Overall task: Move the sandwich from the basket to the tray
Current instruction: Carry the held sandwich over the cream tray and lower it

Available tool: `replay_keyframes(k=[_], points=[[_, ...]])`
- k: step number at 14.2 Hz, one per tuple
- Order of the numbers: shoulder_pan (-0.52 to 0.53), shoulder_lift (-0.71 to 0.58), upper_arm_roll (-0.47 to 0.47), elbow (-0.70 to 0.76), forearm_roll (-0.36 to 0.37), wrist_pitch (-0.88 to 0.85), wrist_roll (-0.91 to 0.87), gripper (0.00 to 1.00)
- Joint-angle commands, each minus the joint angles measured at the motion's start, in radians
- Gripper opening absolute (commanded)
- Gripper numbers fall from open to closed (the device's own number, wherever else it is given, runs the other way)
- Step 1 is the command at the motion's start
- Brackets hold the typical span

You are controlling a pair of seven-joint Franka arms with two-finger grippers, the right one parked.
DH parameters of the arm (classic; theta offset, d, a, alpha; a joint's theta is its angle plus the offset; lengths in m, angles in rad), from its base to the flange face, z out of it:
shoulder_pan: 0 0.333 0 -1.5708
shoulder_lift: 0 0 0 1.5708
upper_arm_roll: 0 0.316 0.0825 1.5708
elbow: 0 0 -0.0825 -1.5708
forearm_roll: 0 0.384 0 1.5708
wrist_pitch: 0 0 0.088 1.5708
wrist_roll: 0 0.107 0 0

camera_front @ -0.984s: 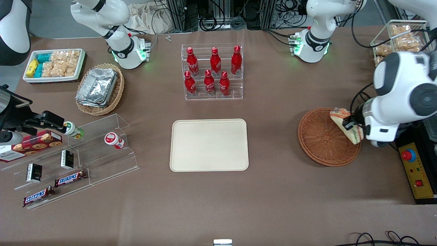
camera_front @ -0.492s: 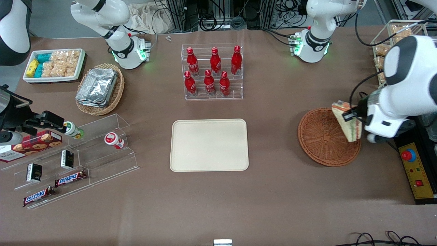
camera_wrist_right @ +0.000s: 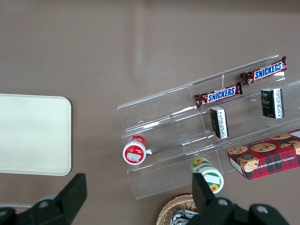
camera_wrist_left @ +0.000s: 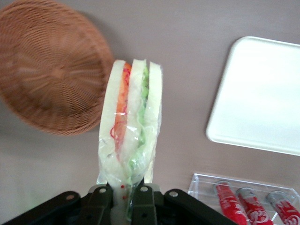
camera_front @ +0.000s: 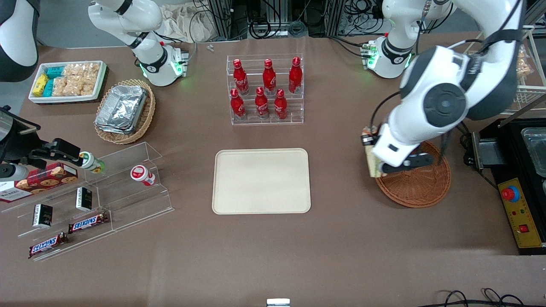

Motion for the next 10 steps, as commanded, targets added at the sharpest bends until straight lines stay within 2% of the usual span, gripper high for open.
replay_keyframes(k=[1,4,6,10], points=[[-0.084,0.068,0.003,0.044,0.004,0.065,-0.021,0.05],[-0.202,0.155,0.005,0.046,0.046,0.23,-0.139,0.05],[-0.233,0.226,0.005,0.046,0.089,0.283,-0.207,0.05],[-0.28,0.327,0.006,0.038,0.158,0.398,-0.215,0.05]])
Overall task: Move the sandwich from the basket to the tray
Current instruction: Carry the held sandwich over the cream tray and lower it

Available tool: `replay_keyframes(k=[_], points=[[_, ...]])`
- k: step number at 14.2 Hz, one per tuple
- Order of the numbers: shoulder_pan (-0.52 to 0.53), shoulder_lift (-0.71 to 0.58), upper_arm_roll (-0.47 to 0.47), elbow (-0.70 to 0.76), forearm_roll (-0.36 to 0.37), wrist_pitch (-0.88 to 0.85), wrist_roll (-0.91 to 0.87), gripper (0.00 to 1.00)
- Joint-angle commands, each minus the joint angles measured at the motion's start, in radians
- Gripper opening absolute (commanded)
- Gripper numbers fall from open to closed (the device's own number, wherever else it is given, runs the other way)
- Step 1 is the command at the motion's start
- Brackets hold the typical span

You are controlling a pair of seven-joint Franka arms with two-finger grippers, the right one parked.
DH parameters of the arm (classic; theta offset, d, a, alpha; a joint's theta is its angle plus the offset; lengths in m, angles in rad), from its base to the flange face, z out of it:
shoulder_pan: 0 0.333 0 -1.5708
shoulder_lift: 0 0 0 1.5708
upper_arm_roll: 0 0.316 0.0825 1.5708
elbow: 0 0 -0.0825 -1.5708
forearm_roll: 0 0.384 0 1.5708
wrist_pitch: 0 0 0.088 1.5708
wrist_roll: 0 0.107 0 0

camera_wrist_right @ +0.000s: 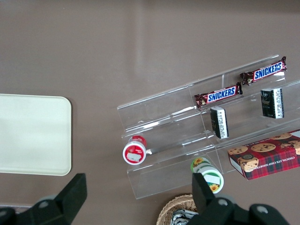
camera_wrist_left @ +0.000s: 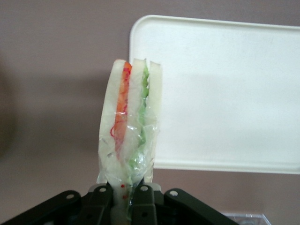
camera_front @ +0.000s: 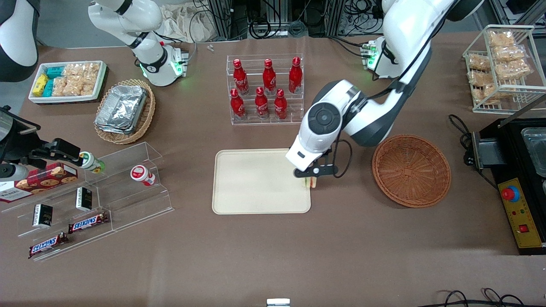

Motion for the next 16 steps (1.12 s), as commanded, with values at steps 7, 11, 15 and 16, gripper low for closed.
replay_keyframes(k=[7,11,15,16], points=[[-0.045,0.158,0.011,0.033,0.075,0.161,-0.07,0.05],[-0.041,0.184,0.013,0.033,0.106,0.167,-0.086,0.15],[-0.034,0.164,0.02,0.033,0.12,0.155,-0.164,1.0],[-0.033,0.146,0.02,0.033,0.119,0.137,-0.175,1.0]])
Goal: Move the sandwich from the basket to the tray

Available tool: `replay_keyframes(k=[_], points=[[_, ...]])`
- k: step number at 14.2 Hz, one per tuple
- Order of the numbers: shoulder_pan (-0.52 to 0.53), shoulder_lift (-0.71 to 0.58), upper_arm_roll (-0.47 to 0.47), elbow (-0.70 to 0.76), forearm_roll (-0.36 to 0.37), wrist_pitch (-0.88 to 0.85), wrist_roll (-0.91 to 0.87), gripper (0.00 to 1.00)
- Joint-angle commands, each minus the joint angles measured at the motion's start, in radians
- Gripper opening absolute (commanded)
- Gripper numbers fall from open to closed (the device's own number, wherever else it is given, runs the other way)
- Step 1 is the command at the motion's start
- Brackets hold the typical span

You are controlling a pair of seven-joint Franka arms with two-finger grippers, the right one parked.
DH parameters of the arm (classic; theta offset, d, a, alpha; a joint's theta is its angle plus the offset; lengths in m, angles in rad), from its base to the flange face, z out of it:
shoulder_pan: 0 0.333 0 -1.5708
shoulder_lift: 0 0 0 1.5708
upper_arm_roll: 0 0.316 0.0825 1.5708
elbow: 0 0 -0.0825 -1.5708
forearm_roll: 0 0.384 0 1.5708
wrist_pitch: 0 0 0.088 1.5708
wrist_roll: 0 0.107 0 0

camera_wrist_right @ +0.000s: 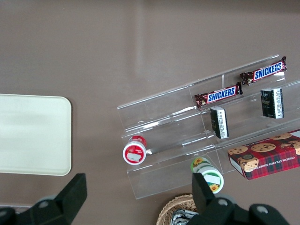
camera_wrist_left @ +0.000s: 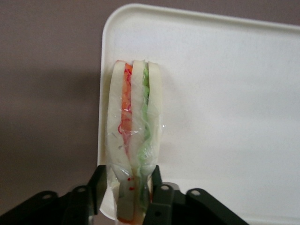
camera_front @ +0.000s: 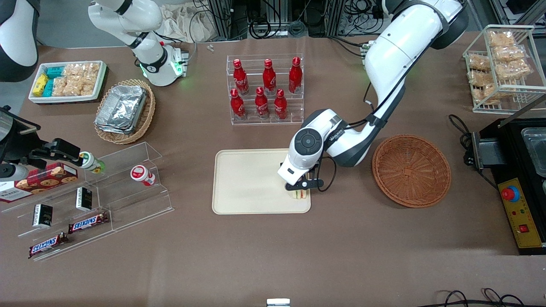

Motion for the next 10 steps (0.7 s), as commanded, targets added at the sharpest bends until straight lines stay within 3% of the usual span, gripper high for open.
replay_keyframes(k=[1,6,10], points=[[-0.004,-0.042,0.007,0.018,0.019,-0.064,-0.058,1.0],[0.018,-0.212,0.01,0.013,0.025,-0.314,-0.039,1.0],[0.097,-0.356,0.015,0.007,0.005,-0.503,0.112,1.0]])
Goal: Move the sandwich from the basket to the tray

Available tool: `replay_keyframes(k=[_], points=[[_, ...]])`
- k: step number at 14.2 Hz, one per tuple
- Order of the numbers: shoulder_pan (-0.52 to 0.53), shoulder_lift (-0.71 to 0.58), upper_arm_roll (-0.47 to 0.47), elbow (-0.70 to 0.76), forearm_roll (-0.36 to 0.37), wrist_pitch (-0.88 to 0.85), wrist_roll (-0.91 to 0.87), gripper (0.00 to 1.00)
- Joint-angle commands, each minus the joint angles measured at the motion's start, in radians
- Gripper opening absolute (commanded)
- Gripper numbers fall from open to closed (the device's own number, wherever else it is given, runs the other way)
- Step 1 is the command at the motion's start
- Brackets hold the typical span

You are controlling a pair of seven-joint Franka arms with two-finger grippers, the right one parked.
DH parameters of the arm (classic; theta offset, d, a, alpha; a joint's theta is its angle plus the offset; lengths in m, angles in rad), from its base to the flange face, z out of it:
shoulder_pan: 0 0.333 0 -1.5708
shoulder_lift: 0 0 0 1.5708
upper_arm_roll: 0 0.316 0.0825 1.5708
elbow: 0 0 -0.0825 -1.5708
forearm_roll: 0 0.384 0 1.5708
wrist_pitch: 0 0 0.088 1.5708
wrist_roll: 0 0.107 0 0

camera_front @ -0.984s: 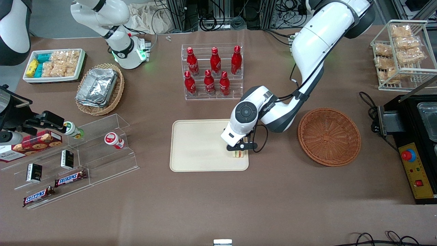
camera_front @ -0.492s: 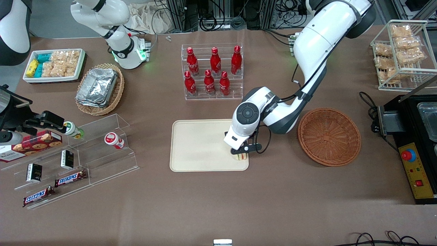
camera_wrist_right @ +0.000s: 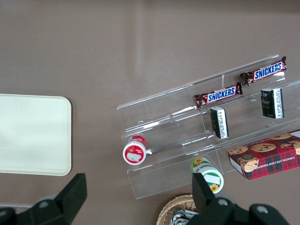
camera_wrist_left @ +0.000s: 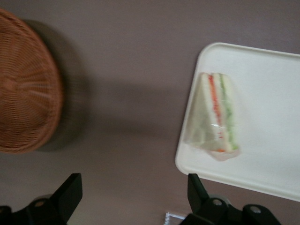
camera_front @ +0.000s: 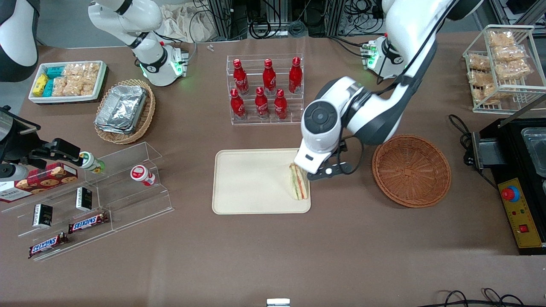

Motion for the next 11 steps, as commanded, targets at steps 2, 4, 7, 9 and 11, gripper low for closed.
replay_keyframes(k=[2,4,7,9,11], points=[[0.109,-0.131,0.001,-0.035,-0.005,-0.123,0.199,1.0],[0.185,-0.182,-0.001,-0.035,-0.02,-0.161,0.374,1.0],[0.306,-0.243,-0.001,-0.028,-0.035,-0.204,0.563,1.0],[0.384,-0.27,0.003,-0.021,-0.057,-0.209,0.669,1.0],[0.453,-0.28,0.003,-0.005,-0.083,-0.253,0.697,1.0]])
